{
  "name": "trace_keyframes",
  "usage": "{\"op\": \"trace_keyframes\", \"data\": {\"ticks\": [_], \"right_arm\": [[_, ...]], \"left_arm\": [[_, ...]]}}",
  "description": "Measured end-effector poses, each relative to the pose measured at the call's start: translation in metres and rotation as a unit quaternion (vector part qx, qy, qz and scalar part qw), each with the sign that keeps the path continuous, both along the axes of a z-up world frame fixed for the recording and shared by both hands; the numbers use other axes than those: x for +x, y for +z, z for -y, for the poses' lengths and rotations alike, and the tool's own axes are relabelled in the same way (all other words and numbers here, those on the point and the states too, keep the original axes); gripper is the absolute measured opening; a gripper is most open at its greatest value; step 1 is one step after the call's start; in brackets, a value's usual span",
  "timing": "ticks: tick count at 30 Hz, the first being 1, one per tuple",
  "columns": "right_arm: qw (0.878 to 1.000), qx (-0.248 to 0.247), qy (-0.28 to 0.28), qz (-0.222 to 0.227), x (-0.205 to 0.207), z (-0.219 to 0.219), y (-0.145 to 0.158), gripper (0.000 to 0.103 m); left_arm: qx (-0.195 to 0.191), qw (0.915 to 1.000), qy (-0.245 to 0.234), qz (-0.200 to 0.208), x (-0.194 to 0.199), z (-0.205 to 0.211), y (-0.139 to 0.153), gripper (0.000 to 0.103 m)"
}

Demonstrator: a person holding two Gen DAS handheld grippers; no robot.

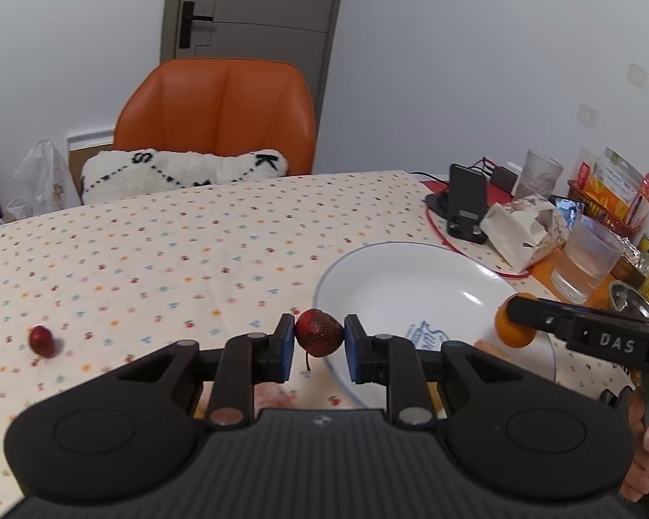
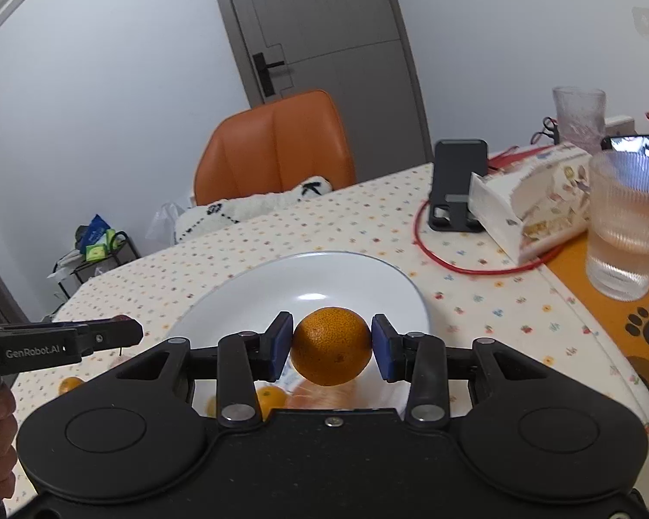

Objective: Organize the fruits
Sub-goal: 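Carry the orange and plum over the white bowl and open both tools, then withdraw both open tools from the bowl toward the remaining fruit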

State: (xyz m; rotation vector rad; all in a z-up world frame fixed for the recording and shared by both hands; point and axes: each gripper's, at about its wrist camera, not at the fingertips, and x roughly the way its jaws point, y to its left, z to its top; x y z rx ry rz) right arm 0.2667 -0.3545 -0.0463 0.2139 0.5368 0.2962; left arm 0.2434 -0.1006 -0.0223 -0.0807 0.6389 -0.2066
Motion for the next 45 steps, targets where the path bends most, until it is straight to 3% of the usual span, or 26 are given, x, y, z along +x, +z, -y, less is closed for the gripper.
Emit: {"op": "trace_keyframes", "data": {"ticks": [14, 17, 22, 24, 27, 31, 38, 45], "right_arm": [[1.000, 0.009, -0.003, -0.001, -0.003, 0.011, -0.004, 0.042], [1.000, 0.013, -0.001, -0.001, -0.005, 0.010, -0.002, 0.048], [1.000, 0.011, -0.007, 0.002, -0.013, 0.007, 0.004, 0.065], [1.000, 0.001, -0.010, 0.008, -0.018, 0.003, 0.007, 0.075], [1.000, -0.013, -0.016, 0.015, -0.023, -0.002, 0.011, 0.077], [1.000, -0.016, -0.017, 0.014, -0.029, -0.006, 0.014, 0.082], [0.999, -0.010, -0.005, 0.031, -0.041, -0.016, 0.024, 0.102], [0.999, 0.002, 0.010, 0.034, -0.050, -0.026, 0.035, 0.103]], "left_arm": [[-0.005, 0.9995, -0.031, -0.008, 0.006, 0.026, -0.006, 0.023], [0.004, 0.9995, -0.032, -0.001, 0.002, 0.028, -0.002, 0.028], [0.011, 0.9997, -0.022, 0.000, -0.005, 0.023, 0.004, 0.043], [0.021, 0.9997, -0.014, 0.006, -0.010, 0.021, 0.007, 0.058], [0.031, 0.9995, 0.000, 0.012, -0.017, 0.016, 0.010, 0.073], [0.029, 0.9993, 0.016, 0.017, -0.026, 0.006, 0.015, 0.079], [0.026, 0.9984, 0.045, 0.022, -0.041, -0.012, 0.023, 0.094], [0.026, 0.9967, 0.076, 0.011, -0.056, -0.034, 0.029, 0.098]]}}
